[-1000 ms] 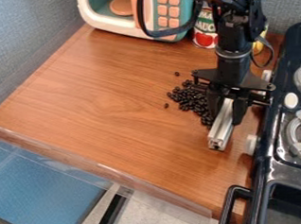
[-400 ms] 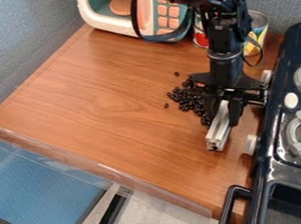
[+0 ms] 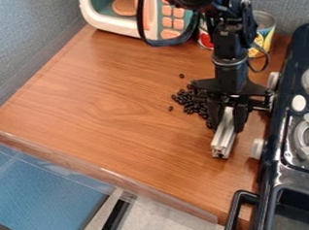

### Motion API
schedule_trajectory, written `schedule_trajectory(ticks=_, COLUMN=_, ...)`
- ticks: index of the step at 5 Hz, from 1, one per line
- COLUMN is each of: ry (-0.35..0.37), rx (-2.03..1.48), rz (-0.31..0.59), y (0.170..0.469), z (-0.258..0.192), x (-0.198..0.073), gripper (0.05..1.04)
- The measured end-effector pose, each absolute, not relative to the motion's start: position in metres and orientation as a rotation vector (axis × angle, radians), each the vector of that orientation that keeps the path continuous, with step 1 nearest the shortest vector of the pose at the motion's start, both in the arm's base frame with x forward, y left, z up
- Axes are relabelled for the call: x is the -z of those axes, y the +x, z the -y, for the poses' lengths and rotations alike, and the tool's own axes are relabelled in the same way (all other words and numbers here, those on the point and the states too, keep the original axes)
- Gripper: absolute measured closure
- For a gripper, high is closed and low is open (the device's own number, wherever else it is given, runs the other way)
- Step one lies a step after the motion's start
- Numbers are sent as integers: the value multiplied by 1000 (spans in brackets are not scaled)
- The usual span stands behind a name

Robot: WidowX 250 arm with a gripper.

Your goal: Sweep into pile

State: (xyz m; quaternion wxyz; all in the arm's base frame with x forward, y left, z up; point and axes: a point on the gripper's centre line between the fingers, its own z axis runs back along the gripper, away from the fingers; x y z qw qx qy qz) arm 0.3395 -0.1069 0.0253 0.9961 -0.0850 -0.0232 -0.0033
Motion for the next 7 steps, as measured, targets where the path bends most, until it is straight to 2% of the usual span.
schedule_trajectory(ticks=4, ry=-173, rx=16, rz=44, y=337, z=119, x=-26, gripper=704)
schedule_trajectory(ticks=7, ry=-154, rx=8, rz=83, y=345, z=119, x=-22, gripper=704)
